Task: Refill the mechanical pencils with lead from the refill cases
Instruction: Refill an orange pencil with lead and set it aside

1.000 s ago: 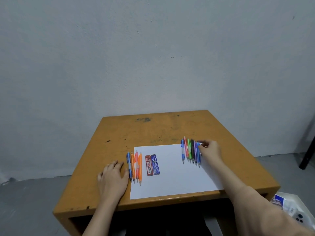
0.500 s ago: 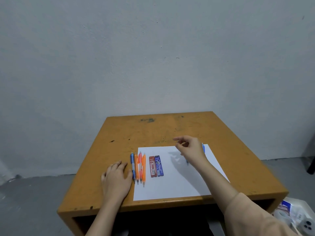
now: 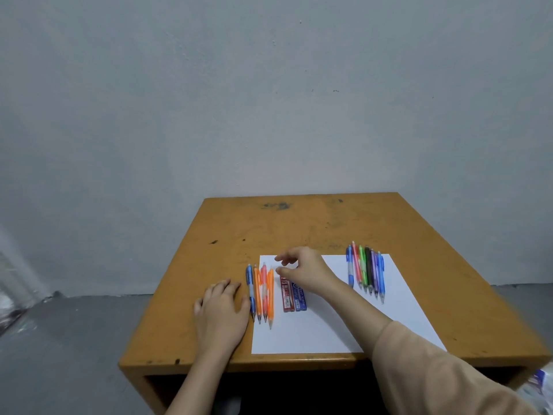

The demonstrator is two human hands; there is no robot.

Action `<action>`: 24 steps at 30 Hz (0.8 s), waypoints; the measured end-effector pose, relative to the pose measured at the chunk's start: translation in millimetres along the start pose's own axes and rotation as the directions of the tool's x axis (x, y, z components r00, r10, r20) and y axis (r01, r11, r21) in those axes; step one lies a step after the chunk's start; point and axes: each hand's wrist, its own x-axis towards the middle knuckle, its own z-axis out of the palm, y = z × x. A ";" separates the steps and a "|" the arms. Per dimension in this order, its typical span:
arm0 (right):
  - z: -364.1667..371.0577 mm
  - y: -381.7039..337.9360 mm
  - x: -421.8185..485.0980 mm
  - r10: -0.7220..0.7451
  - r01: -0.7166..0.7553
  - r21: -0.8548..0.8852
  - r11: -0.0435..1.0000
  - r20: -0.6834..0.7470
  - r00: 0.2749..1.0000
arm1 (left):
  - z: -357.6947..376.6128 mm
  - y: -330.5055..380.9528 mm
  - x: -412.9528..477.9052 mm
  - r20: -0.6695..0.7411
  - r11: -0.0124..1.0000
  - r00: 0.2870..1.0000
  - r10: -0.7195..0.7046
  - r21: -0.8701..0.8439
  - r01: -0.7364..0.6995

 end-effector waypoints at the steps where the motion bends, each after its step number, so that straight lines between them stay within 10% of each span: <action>1: 2.1 0.5 3.1 0.004 -0.004 -0.013 1.000 0.008 1.000 | 0.0 -0.2 0.3 -0.002 1.000 1.000 0.000 0.001 0.000; 24: 4.9 -4.1 22.3 0.113 -0.088 -0.132 0.987 0.193 0.975 | -1.4 -0.7 0.2 0.001 1.000 1.000 0.002 -0.013 -0.002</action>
